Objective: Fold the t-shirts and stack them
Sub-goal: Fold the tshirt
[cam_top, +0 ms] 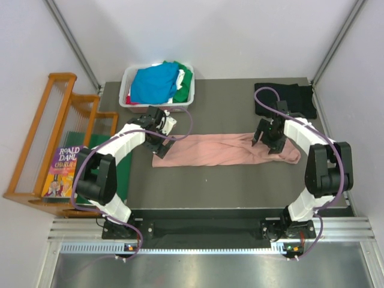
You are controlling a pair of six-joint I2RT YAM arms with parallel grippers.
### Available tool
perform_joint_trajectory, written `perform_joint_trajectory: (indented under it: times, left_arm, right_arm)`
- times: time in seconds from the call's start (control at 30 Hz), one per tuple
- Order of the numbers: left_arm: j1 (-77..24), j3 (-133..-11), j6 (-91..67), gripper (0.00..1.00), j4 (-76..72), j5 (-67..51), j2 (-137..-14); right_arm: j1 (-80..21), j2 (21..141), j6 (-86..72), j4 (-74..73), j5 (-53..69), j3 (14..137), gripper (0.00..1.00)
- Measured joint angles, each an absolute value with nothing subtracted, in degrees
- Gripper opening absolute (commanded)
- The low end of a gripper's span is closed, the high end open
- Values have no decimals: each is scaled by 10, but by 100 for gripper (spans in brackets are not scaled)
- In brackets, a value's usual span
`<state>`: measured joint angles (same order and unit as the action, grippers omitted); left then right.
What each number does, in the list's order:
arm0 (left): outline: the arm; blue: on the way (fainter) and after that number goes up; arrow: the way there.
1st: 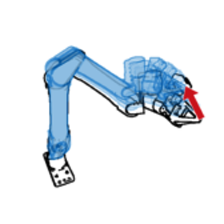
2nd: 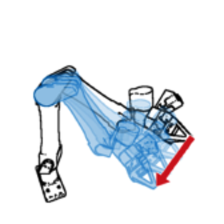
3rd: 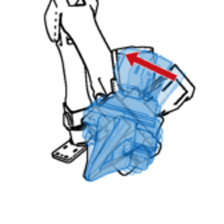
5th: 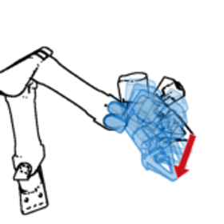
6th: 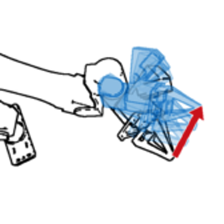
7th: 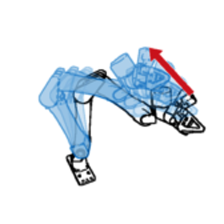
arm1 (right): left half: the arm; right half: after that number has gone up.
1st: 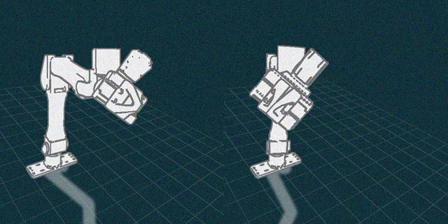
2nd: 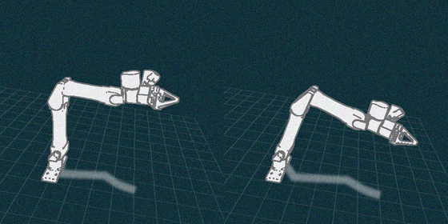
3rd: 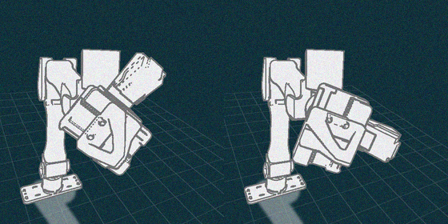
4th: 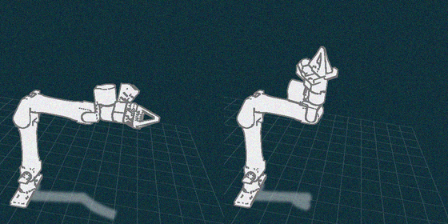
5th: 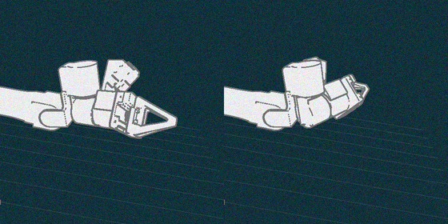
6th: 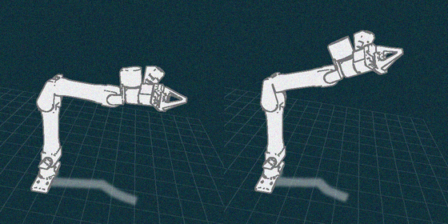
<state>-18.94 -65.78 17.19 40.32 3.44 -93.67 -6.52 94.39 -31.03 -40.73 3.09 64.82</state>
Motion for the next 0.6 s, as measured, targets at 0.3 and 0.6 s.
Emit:
perform_joint_trajectory:
  times: [0.3,0.6]
  left_arm:
    - [-190,-658,172,99,403,35,-937]
    - [-190,-658,170,99,403,34,-937]
  right_arm:
    - [-67,977,-300,-399,30,676,31]
    - [-67,990,-301,-410,26,771,19]
